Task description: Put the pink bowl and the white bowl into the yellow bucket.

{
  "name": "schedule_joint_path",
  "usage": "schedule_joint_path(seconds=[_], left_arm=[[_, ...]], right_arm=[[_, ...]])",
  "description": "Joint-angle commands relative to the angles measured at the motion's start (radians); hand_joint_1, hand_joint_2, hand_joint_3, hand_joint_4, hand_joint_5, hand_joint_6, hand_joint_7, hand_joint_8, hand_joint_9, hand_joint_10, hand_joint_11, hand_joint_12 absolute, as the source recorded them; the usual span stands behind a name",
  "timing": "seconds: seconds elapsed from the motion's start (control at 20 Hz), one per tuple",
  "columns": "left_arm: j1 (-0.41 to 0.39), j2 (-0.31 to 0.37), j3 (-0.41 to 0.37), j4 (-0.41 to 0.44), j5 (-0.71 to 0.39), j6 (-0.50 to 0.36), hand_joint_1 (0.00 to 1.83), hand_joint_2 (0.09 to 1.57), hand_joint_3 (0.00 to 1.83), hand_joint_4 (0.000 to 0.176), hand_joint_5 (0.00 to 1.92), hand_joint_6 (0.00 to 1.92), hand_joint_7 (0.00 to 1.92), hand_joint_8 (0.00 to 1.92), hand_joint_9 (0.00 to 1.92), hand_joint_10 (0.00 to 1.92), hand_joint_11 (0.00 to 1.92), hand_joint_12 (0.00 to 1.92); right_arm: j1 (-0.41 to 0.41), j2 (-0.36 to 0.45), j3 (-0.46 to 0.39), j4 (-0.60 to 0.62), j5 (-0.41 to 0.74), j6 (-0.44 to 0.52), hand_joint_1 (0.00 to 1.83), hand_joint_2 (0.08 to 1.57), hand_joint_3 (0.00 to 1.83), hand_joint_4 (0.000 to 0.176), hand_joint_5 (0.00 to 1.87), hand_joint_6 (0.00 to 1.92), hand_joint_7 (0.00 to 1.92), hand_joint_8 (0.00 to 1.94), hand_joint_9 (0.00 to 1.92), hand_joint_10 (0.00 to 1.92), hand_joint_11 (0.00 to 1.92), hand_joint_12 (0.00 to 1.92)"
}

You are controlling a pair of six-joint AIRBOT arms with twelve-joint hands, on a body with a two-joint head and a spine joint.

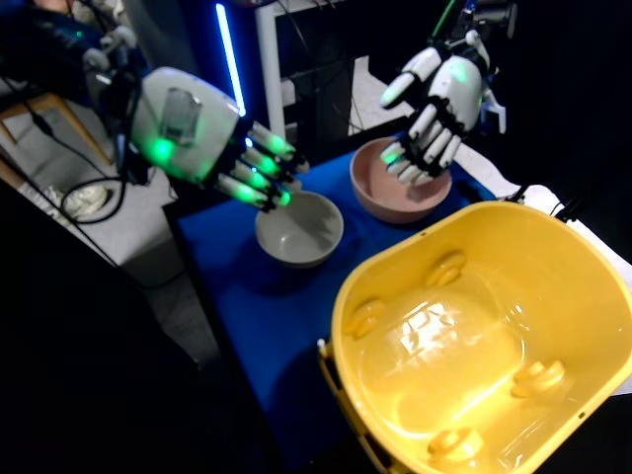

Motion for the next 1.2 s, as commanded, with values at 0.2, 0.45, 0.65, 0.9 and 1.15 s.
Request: schedule_joint_path(seconds=[0.2, 0.45, 0.65, 0.9, 1.15], left_arm=[[0.005, 0.006, -0.003, -0.043, -0.122, 0.004, 0.84, 1.02, 0.00, 0.060, 0.19, 0.01, 0.15, 0.01, 0.04, 0.01, 0.00, 0.34], [0.031, -0.002, -0.028, -0.037, -0.103, 0.004, 0.90, 1.06, 0.00, 0.044, 0.33, 0.02, 0.19, 0.01, 0.10, 0.02, 0.00, 0.51], [0.046, -0.023, -0.044, -0.038, -0.101, 0.004, 0.92, 1.07, 0.00, 0.040, 0.35, 0.01, 0.27, 0.01, 0.17, 0.04, 0.00, 0.81], [0.065, -0.073, -0.028, -0.046, -0.100, 0.003, 0.93, 1.09, 0.00, 0.051, 0.33, 0.00, 0.26, 0.00, 0.14, 0.01, 0.00, 0.83], [0.093, -0.122, -0.002, -0.071, -0.101, 0.004, 0.95, 1.13, 0.01, 0.068, 0.34, 0.00, 0.27, 0.00, 0.13, 0.01, 0.00, 0.74]], right_arm=[[0.015, -0.012, 0.001, 0.016, 0.102, 0.005, 0.90, 0.68, 0.10, 0.000, 0.05, 1.02, 0.08, 0.96, 0.00, 1.13, 0.00, 1.77], [0.013, -0.041, 0.007, 0.014, 0.072, 0.001, 0.90, 0.70, 0.09, 0.000, 0.04, 1.04, 0.12, 0.94, 0.00, 1.18, 0.00, 1.76], [0.012, -0.064, 0.007, 0.015, 0.044, -0.016, 0.88, 0.73, 0.09, 0.000, 0.06, 1.06, 0.13, 0.98, 0.00, 1.22, 0.00, 1.76], [-0.012, -0.092, 0.013, 0.017, 0.017, -0.018, 0.84, 0.80, 0.07, 0.000, 0.09, 1.05, 0.14, 0.97, 0.00, 1.18, 0.00, 1.64], [-0.074, -0.164, 0.046, 0.196, 0.005, -0.200, 0.85, 0.81, 0.03, 0.000, 0.15, 0.93, 0.14, 0.87, 0.00, 1.07, 0.00, 1.57]])
